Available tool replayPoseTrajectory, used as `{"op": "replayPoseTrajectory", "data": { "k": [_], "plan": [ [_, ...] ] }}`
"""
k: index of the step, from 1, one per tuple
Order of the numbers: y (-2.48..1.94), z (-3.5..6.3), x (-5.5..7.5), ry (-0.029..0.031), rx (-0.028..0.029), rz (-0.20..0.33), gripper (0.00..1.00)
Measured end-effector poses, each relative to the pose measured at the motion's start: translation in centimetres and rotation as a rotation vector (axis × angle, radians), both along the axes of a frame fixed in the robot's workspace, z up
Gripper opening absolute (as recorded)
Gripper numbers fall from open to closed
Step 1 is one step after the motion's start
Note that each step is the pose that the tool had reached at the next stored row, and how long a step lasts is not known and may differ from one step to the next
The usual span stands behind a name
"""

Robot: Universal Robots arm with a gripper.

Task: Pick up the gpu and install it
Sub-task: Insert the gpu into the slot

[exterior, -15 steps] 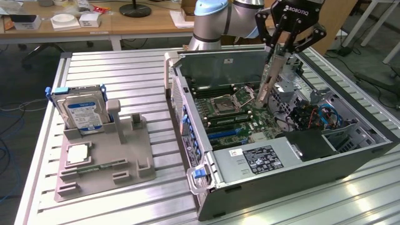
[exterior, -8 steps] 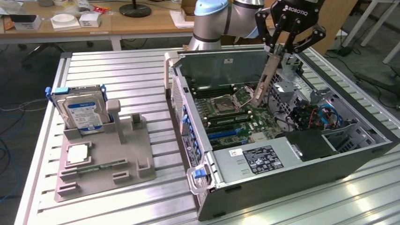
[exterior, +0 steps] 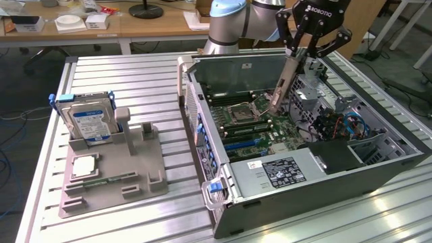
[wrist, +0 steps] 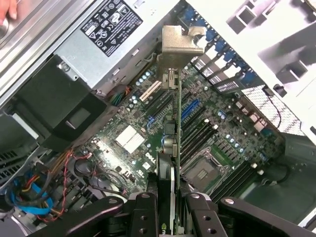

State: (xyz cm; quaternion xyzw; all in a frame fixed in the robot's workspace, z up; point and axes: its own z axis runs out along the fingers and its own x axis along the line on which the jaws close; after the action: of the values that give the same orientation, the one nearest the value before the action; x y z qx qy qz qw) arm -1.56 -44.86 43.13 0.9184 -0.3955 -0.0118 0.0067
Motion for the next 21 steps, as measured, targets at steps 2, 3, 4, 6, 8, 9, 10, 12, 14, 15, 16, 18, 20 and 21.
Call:
{"op": "replayPoseTrajectory", "data": {
  "k": [2,3,4,6,8,9,10,12,14,15,16,18,20,21],
  "plan": [
    [0.04,-0.01,0.04,-0.0001,-0.0004,-0.016,0.26],
    [0.06,-0.01,0.05,-0.0001,-0.0010,-0.025,0.26],
    [0.06,-0.01,0.05,-0.0002,-0.0014,-0.034,0.26],
    [0.12,-0.01,0.07,-0.0005,-0.0023,-0.055,0.26],
    [0.15,-0.01,0.07,-0.0007,-0.0029,-0.077,0.26],
    [0.16,-0.01,0.06,-0.0008,-0.0030,-0.090,0.26],
    [0.18,-0.01,0.06,-0.0007,-0.0030,-0.103,0.26],
    [0.18,-0.02,0.06,-0.0008,-0.0029,-0.113,0.26],
    [0.18,-0.02,0.06,-0.0007,-0.0030,-0.113,0.26],
    [0.18,-0.02,0.07,-0.0007,-0.0029,-0.113,0.26],
    [0.18,-0.02,0.06,-0.0007,-0.0029,-0.113,0.26],
    [0.19,-0.02,0.07,-0.0007,-0.0030,-0.113,0.26],
    [0.18,-0.02,0.06,-0.0007,-0.0029,-0.113,0.26],
    [0.18,-0.02,0.07,-0.0007,-0.0029,-0.113,0.26]
  ]
}}
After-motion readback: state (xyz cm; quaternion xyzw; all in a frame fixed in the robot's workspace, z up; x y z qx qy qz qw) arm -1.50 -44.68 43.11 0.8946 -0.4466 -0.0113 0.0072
